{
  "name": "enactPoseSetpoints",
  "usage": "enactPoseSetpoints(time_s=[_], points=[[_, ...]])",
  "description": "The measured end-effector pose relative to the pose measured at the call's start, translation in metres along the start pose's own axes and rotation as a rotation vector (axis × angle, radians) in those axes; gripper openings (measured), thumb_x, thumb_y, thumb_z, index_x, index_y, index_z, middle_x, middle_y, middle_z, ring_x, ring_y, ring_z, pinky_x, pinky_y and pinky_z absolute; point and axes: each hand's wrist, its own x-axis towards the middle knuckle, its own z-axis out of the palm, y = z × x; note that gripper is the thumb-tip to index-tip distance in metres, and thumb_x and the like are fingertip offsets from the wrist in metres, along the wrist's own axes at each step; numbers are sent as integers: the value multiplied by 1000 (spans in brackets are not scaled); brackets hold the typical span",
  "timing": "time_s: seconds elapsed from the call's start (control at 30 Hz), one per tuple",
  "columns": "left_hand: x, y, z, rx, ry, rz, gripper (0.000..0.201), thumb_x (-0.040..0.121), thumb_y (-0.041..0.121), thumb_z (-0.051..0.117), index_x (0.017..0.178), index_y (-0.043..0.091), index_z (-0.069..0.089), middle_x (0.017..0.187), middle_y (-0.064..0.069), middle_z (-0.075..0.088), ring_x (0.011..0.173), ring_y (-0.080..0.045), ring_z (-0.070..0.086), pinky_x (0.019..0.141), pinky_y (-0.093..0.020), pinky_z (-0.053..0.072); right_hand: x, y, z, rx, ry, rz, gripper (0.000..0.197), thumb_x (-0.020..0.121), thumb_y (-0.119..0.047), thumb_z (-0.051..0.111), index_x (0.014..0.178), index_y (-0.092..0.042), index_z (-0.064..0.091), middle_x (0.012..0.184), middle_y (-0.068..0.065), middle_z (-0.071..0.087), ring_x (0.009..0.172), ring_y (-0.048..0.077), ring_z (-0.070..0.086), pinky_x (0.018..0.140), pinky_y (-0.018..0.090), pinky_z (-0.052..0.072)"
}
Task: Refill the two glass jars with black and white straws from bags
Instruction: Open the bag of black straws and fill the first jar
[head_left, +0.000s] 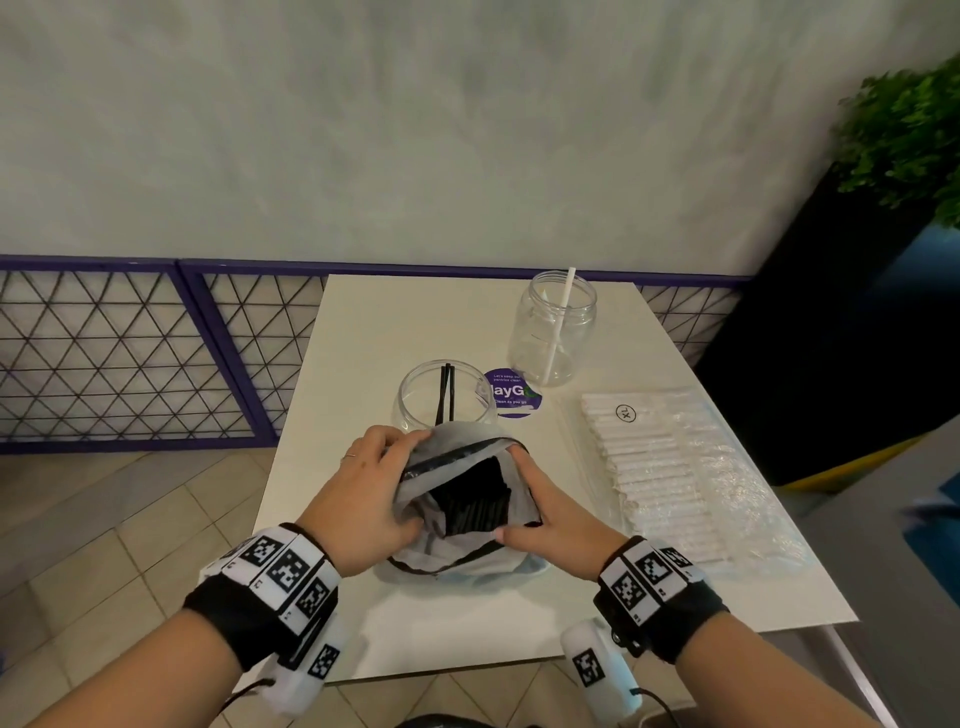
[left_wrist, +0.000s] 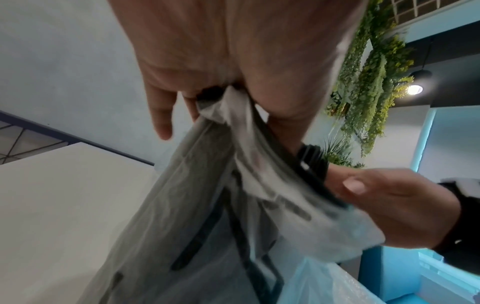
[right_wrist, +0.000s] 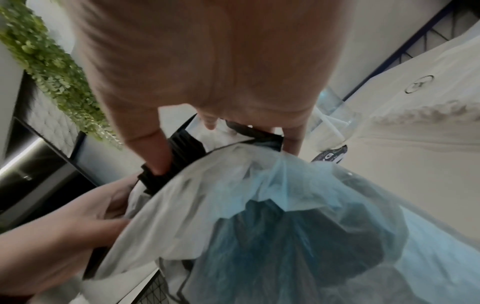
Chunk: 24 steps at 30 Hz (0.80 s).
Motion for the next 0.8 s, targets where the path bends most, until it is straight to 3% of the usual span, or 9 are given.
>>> enactPoseSetpoints(time_s=[0.1, 0.17, 0.23, 0.3, 0.4, 0.5, 0.67, 0.8], points=[[2, 14, -8, 91, -19, -12, 96, 58, 68, 57, 140, 28, 29, 147, 11, 20, 134, -13, 25, 110, -27, 29, 7, -7, 6, -28, 75, -111, 90, 71, -15, 83, 139, -37, 29, 137, -16, 46, 129, -1, 42, 108, 23, 36], [5, 23, -6, 117, -25, -35, 105, 50, 78, 59, 136, 24, 33, 152, 10, 20, 137, -12, 25, 111, -30, 29, 14, -6, 12, -41, 133, -149, 94, 61, -20, 89, 137, -30, 35, 131, -10, 52, 125, 7, 49, 105, 31, 41], [7, 31, -1, 101, -29, -66, 106, 48, 73, 70, 133, 22, 33, 143, 8, 36, 131, -12, 35, 107, -29, 33, 20, 1, 20, -110, 163, -120, 98, 54, -32, 92, 134, -31, 34, 120, -8, 60, 113, 12, 57, 95, 39, 49], [7, 34, 4, 65, -7, -86, 96, 51, 60, 78, 129, 23, 35, 123, 10, 46, 118, -12, 43, 99, -26, 36, 23, 6, 25, -241, 195, -58, 103, 47, -49, 87, 132, -35, 30, 110, -10, 60, 103, 16, 56, 88, 45, 49], [5, 31, 8, -57, 31, -82, 95, 56, 41, 82, 135, 28, 30, 116, 13, 44, 116, -12, 42, 98, -24, 35, 23, 9, 26, -309, 207, 38, 104, 48, -48, 87, 132, -39, 25, 109, -14, 51, 106, 14, 41, 95, 43, 40], [5, 27, 7, -92, -1, -76, 101, 60, 34, 81, 143, 33, 22, 111, 12, 40, 116, -13, 38, 100, -25, 33, 25, 12, 27, -143, 159, 1, 109, 47, -40, 91, 135, -37, 27, 122, -7, 53, 118, 13, 48, 100, 44, 44], [6, 13, 8, -90, -98, -31, 94, 63, 36, 79, 143, 32, 30, 130, 10, 48, 115, -11, 35, 99, -22, 30, 24, 16, 22, -123, 37, 25, 111, 54, -31, 90, 138, -35, 18, 120, -6, 59, 114, 9, 57, 99, 36, 49], [5, 6, 6, -92, -142, -26, 95, 58, 47, 78, 141, 38, 32, 129, 16, 47, 111, -10, 37, 97, -25, 34, 23, 16, 23, -90, 99, -11, 104, 53, -24, 92, 129, -44, 23, 113, -11, 61, 107, 0, 58, 91, 20, 49]])
